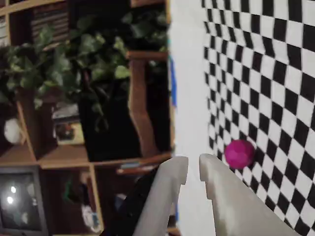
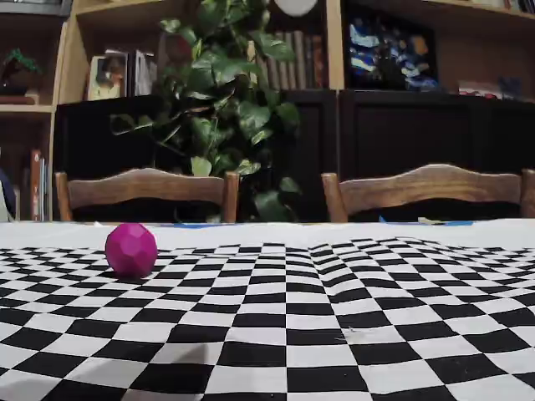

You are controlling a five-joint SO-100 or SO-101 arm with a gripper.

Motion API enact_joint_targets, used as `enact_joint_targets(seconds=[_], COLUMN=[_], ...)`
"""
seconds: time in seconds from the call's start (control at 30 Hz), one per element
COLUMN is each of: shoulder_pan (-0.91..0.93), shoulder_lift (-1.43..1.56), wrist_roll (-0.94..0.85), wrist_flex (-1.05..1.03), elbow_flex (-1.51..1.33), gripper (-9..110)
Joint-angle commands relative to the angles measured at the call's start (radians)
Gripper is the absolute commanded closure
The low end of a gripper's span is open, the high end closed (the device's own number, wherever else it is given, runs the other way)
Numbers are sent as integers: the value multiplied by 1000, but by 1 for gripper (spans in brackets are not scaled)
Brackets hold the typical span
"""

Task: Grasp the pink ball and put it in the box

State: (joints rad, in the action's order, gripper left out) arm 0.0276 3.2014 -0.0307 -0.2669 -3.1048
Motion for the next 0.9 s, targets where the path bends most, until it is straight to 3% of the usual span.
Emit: enact_joint_targets(seconds=[0.0,0.37,0.87], shoulder_pan=[12,21,18], shoulder_lift=[-6,0,-9], wrist_roll=[-3,-75,-871], wrist_flex=[67,135,147], elbow_flex=[-8,-6,-8], gripper=[101,101,101])
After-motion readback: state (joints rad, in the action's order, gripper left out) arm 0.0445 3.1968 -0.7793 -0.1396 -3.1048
